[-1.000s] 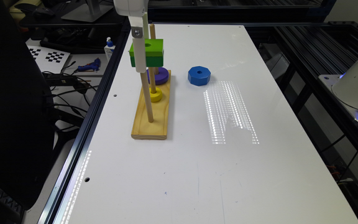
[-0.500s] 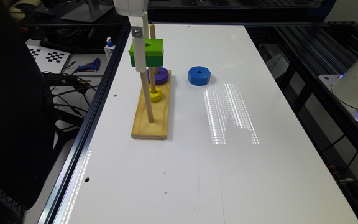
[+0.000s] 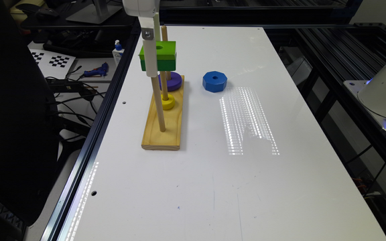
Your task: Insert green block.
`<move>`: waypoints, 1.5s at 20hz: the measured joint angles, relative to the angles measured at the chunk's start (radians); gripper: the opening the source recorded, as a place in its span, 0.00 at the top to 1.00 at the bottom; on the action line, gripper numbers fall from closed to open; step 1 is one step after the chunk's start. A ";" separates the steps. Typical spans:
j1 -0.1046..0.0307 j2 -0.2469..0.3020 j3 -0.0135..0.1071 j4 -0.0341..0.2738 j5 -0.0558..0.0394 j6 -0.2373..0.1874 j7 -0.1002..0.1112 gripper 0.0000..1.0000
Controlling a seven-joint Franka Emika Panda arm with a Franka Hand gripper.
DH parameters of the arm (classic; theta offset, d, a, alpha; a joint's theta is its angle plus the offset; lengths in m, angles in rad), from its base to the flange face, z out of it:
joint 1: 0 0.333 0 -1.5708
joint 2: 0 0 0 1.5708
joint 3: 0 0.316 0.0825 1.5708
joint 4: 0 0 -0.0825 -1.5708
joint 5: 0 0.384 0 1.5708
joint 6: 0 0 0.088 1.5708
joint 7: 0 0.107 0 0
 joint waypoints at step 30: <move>0.024 0.005 0.009 0.009 0.0000 0.002 0.021 1.00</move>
